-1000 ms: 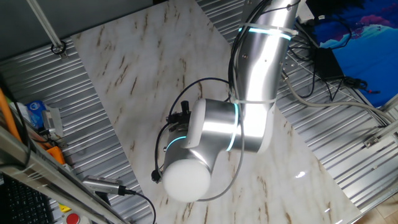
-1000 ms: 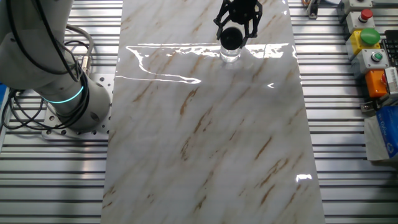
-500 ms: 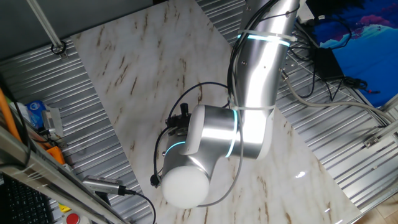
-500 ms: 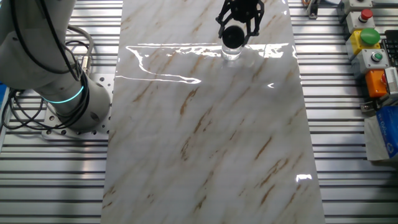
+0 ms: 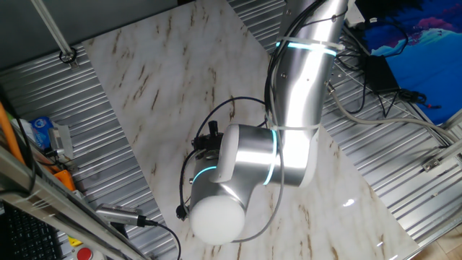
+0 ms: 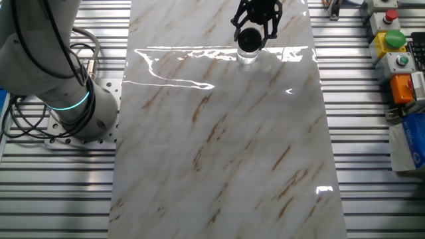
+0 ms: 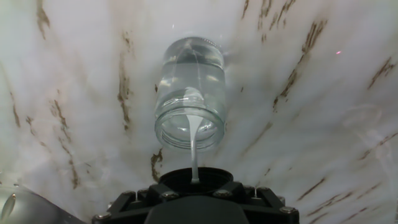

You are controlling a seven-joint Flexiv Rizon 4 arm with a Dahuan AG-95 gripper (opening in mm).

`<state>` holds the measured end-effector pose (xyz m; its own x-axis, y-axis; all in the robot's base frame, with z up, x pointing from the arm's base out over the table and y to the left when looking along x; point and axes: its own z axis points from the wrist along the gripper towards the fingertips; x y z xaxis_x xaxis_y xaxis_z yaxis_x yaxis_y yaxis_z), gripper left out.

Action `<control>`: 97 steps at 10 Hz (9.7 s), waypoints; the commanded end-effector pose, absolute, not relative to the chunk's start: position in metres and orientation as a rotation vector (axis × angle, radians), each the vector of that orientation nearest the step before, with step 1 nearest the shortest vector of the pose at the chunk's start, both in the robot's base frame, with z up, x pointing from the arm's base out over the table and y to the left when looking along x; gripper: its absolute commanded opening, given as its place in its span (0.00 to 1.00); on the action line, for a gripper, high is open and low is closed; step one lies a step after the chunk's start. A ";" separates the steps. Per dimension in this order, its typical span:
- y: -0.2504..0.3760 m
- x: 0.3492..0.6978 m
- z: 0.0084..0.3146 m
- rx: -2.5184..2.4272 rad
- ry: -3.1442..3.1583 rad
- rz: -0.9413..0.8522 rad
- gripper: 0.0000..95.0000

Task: Screw the lid onto the jar

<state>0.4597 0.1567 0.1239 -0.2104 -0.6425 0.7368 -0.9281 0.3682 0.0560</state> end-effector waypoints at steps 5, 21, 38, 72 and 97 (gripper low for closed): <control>0.156 0.460 0.124 1.355 -1.901 0.579 0.00; 0.158 0.465 0.119 1.373 -1.855 0.654 0.00; 0.159 0.466 0.118 1.405 -1.860 0.673 0.00; 0.165 0.474 0.112 1.415 -1.808 0.667 0.00; 0.165 0.475 0.111 1.419 -1.848 0.667 0.00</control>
<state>0.4748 0.1648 0.1109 -0.1514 -0.6022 0.7838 -0.9637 0.2662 0.0184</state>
